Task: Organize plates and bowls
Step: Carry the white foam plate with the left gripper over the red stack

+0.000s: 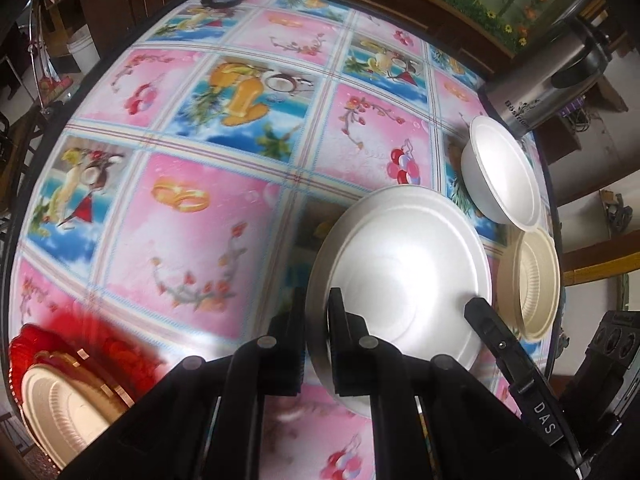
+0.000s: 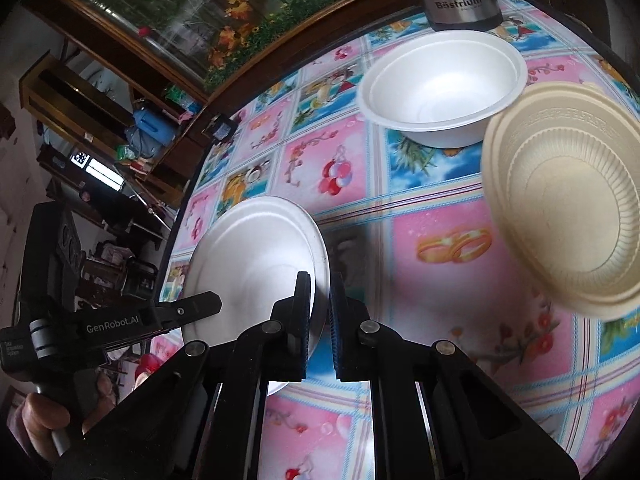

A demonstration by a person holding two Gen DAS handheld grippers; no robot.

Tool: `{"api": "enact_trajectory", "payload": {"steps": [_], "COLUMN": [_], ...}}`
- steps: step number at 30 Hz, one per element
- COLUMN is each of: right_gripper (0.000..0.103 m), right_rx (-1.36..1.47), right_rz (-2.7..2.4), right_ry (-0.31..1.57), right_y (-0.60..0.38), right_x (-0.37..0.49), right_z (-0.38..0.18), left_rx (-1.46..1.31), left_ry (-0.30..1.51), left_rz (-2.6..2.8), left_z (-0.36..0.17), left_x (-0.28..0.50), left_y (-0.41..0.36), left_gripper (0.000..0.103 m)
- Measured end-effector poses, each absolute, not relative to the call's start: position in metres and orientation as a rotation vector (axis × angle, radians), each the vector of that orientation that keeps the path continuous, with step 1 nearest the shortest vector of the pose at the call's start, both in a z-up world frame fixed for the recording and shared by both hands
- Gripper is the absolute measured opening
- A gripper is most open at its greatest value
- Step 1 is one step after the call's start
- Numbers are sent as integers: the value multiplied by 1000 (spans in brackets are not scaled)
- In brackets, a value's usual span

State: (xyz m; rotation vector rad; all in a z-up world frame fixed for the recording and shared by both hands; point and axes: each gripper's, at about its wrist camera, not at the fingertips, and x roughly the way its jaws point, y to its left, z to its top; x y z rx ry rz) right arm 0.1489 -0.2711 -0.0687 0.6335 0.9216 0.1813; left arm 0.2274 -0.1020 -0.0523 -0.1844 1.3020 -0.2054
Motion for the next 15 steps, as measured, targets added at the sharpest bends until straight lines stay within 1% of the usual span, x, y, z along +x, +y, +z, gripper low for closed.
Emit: {"api": "enact_trajectory", "payload": {"steps": [9,15], "right_gripper": [9,9], "right_rx": [520,456], "right_rz": [292,366], "right_ry": [887,880], "right_y": [-204,-157], "right_x": [121,98], "right_z": [-23,-5], "left_rx": [-197,-184], "left_ry": [1215,1164], "left_rz": [-185,-148], "left_z": [-9,13], "left_x": [183,149], "left_y": [-37,9], "left_gripper": [8,8]}}
